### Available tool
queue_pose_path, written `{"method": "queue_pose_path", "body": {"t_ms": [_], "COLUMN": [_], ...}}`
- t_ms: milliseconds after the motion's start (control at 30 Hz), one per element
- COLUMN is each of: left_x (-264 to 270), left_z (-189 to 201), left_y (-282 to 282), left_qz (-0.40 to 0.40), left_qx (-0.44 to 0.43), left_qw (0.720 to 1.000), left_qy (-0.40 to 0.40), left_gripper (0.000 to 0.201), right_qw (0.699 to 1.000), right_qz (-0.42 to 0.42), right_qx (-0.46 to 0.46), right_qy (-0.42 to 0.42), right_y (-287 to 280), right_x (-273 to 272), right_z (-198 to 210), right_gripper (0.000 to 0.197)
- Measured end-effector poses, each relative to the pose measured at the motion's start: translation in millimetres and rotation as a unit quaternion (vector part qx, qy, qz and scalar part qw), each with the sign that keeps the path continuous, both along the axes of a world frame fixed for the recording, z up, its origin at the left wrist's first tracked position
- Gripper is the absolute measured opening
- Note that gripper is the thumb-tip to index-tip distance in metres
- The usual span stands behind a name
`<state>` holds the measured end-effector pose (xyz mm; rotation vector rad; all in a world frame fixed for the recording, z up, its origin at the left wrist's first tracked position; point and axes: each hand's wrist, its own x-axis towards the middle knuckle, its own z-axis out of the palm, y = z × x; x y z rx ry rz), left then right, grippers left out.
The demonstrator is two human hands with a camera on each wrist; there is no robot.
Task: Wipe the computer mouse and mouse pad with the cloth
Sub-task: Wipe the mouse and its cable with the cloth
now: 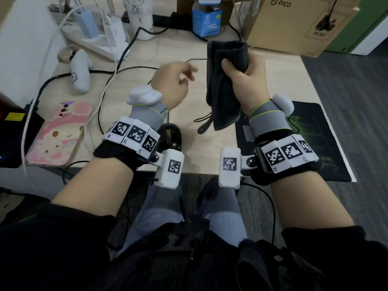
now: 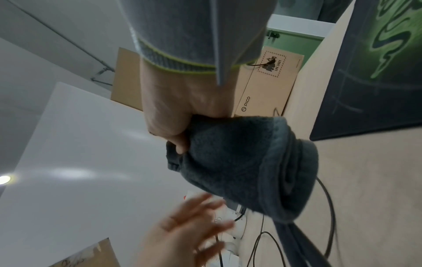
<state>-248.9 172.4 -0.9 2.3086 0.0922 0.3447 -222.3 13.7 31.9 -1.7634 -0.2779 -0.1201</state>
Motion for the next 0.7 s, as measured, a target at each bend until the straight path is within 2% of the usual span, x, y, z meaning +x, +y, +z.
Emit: {"method": "queue_pose_path", "body": {"t_ms": [67, 133, 200, 333, 367, 433, 500, 633, 700], "left_x": [1.5, 0.1, -0.6, -2.9, -3.7, -5.5, -6.5, -3.2, -0.3], "left_z": [10.0, 19.8, 23.1, 18.7, 17.9, 17.9, 18.4, 16.9, 14.1], "left_y": [-2.9, -9.4, -15.2, -21.2, -21.7, -22.8, -24.0, -22.7, -20.9], "left_qz": [0.003, -0.025, -0.057, -0.084, -0.083, -0.092, -0.109, -0.12, -0.122], "left_qx": [-0.07, -0.099, -0.106, -0.09, -0.085, -0.076, -0.066, -0.056, -0.058], "left_qw": [0.992, 0.981, 0.975, 0.972, 0.973, 0.972, 0.972, 0.978, 0.98], "left_qy": [-0.106, -0.164, -0.187, -0.198, -0.199, -0.202, -0.198, -0.163, -0.146], "left_gripper": [0.033, 0.03, 0.03, 0.036, 0.036, 0.035, 0.035, 0.036, 0.038], "right_qw": [1.0, 0.999, 0.999, 0.998, 0.998, 0.997, 0.997, 0.992, 0.988], "right_qz": [0.004, 0.007, -0.016, -0.047, -0.049, -0.044, -0.029, 0.033, 0.07], "right_qx": [-0.016, -0.041, -0.048, -0.023, -0.022, -0.011, 0.028, 0.074, 0.078], "right_qy": [0.004, -0.002, -0.013, 0.032, 0.042, 0.057, 0.069, 0.1, 0.111], "right_y": [1.7, 5.4, 8.1, 6.2, 5.8, 6.3, 5.0, -1.1, -5.8], "right_x": [-0.6, -3.3, -2.3, 5.8, 4.8, 3.7, 4.8, 4.7, 4.2], "right_z": [-1.7, 0.5, 1.6, -0.3, 2.0, 5.2, 2.5, -3.0, -4.5], "right_gripper": [0.022, 0.017, 0.025, 0.061, 0.064, 0.062, 0.046, 0.025, 0.022]}}
